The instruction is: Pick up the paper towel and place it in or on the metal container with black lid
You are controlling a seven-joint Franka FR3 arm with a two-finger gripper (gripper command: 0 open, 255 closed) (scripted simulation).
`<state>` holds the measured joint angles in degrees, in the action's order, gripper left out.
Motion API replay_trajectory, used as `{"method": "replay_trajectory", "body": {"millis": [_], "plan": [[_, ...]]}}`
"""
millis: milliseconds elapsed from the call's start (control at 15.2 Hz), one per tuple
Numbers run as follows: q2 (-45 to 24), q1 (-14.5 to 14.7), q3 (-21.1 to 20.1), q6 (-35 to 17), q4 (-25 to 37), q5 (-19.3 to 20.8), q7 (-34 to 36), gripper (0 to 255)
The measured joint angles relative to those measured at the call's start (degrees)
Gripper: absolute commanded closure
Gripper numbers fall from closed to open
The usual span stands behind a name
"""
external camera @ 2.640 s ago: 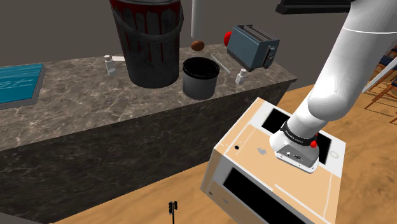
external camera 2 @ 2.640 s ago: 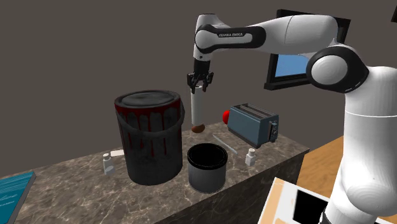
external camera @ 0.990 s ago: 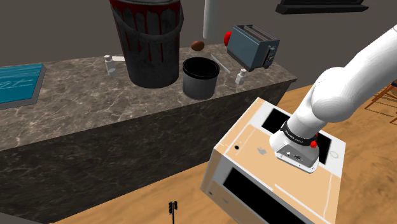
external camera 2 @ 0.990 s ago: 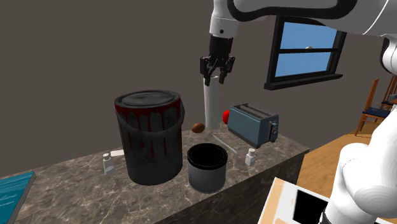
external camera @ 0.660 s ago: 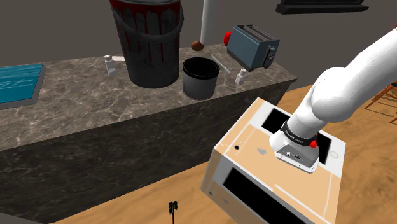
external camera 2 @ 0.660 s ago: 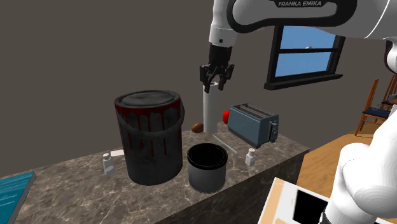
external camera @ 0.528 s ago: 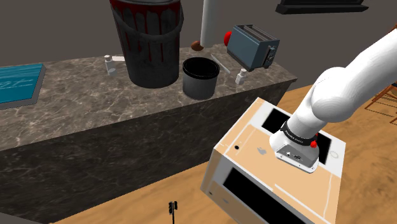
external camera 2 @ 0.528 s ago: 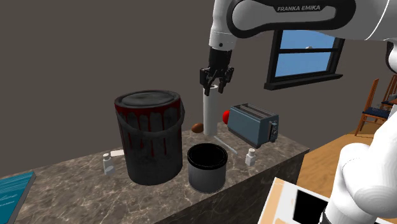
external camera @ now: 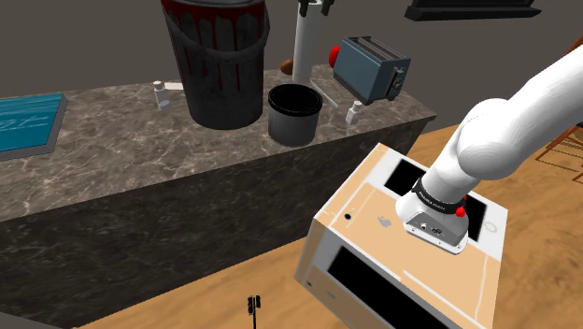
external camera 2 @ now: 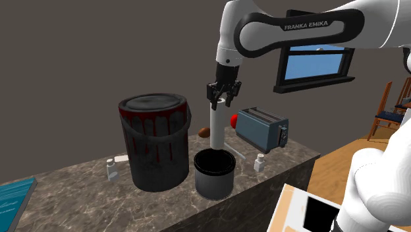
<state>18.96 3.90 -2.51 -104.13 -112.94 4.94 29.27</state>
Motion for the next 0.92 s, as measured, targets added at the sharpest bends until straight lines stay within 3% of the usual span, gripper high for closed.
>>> {"method": "replay_trajectory", "body": {"millis": [660, 924], "plan": [[0.66, -0.05, 0.14, -7.91, -8.59, 0.20, 0.52, 255], [0.62, -0.04, 0.11, -8.71, -9.33, 0.23, 0.64, 255]]}}
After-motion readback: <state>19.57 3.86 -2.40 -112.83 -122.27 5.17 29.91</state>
